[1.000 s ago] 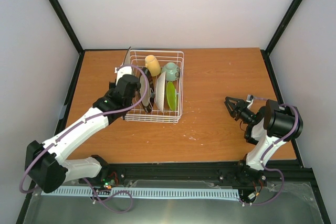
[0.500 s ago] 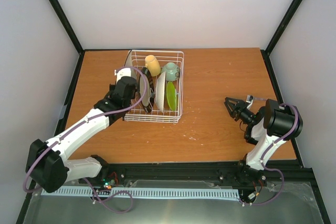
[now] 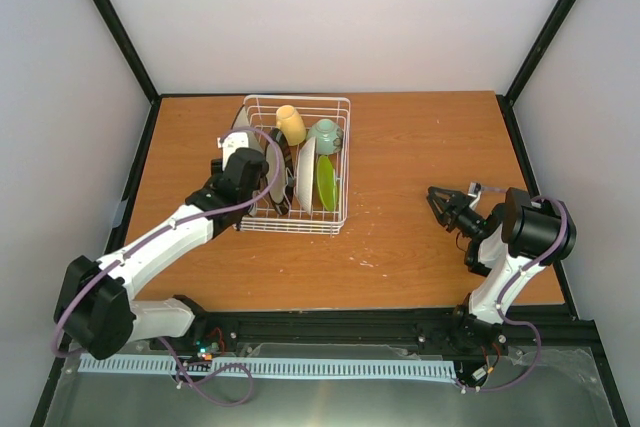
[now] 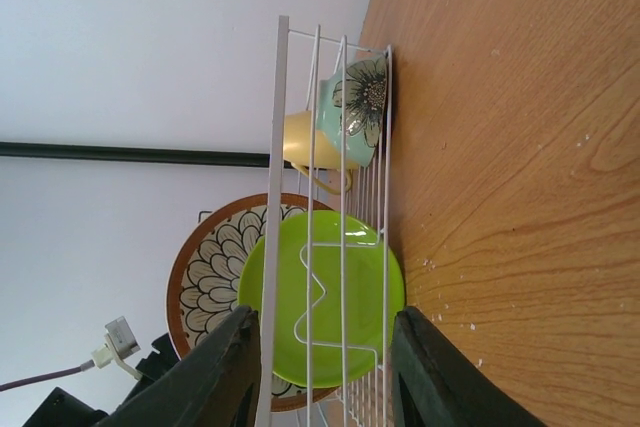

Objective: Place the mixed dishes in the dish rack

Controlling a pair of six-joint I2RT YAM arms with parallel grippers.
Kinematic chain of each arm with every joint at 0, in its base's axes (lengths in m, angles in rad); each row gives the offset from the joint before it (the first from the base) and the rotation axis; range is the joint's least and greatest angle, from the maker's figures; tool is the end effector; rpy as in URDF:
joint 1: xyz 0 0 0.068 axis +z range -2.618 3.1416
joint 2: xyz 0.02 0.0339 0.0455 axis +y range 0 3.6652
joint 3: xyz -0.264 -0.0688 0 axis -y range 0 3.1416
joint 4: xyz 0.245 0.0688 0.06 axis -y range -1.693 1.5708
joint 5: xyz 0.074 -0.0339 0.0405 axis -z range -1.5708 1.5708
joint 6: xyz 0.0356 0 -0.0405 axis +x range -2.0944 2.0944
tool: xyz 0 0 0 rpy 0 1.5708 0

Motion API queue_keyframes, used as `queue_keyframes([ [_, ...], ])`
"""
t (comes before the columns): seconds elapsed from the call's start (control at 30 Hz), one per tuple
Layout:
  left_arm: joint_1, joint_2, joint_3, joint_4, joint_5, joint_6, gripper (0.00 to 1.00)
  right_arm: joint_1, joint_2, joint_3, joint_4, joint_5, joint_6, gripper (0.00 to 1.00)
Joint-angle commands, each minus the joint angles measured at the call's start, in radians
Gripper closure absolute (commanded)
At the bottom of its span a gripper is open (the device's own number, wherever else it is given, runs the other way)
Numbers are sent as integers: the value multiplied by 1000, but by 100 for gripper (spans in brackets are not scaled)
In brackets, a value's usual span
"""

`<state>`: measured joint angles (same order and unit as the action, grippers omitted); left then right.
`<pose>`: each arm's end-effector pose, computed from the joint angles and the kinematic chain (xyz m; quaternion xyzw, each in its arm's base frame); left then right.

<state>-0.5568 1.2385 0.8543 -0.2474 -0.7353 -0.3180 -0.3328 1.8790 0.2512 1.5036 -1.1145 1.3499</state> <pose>0.2372 -0.1195 0.2676 -0.0624 0.8456 0.1115 0.5183 0.2326 -0.0466 0.1059 0.2410 0.6850 0.6198 0.2976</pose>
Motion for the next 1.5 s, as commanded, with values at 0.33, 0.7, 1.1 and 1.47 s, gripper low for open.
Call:
queue_keyframes([
  [0.33, 4, -83, 236, 20, -92, 105, 0, 8, 22, -4, 175, -4, -23, 58],
  [0.7, 3, -216, 550, 267, 69, 533, 0, 6, 12, 21, 173, 0, 2, 50],
  [1.1, 4, -585, 135, 208, 226, 284, 0, 5, -61, 118, 173, -4, 69, 50],
  [1.47, 5, -728, -6, 151, 165, 240, 0, 3, -152, 80, 172, 17, 43, 51],
])
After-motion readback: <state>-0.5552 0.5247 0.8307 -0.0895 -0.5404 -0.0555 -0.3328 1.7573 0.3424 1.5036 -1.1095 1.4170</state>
